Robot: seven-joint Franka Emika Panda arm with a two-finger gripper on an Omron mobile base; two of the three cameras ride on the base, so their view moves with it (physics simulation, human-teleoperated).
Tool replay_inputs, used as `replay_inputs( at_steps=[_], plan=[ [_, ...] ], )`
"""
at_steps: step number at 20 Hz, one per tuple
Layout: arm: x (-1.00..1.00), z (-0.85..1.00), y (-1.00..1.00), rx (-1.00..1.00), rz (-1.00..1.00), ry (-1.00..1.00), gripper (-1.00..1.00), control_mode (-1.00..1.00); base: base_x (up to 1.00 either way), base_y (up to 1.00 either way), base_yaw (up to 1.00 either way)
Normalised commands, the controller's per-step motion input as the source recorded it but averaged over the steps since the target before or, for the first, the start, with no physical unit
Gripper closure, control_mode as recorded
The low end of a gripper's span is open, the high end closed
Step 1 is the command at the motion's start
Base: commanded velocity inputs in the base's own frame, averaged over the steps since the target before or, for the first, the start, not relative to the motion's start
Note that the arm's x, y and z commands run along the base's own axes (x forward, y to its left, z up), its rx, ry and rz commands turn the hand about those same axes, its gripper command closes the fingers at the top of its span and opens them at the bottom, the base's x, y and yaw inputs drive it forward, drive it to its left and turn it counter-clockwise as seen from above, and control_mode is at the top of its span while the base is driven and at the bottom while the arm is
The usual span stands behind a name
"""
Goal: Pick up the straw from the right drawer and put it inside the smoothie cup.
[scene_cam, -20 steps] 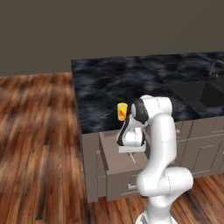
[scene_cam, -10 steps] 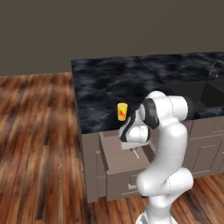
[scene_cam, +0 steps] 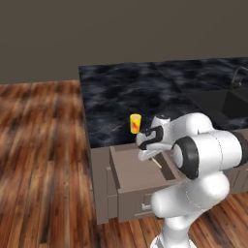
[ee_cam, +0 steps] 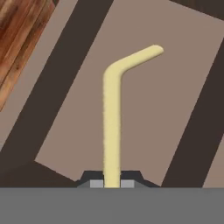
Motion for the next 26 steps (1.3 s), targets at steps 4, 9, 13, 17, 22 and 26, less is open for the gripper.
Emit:
replay_inputs(
  at_steps=[4,9,13,17,22,26],
  plan=[
    [-0.26,1.0,0.17,0.02,0.24,-0.14,1.0,-1.0,0.0,0.0,0.0],
    [-0.08,1.0,0.04,0.17,0.22,-0.13,1.0,-1.0,0.0,0.0,0.0],
    [0.0,1.0,-0.01,0.33,0.19,-0.17,1.0,-1.0,0.0,0.0,0.0],
    [0.01,1.0,-0.01,0.4,0.12,-0.13,1.0,-1.0,0.0,0.0,0.0],
    [0.18,0.92,0.0,0.41,0.09,-0.03,1.0,-1.0,0.0,0.0,0.0],
    [0.41,0.62,-0.04,0.4,0.06,0.0,1.0,-1.0,0.0,0.0,0.0]
  ],
)
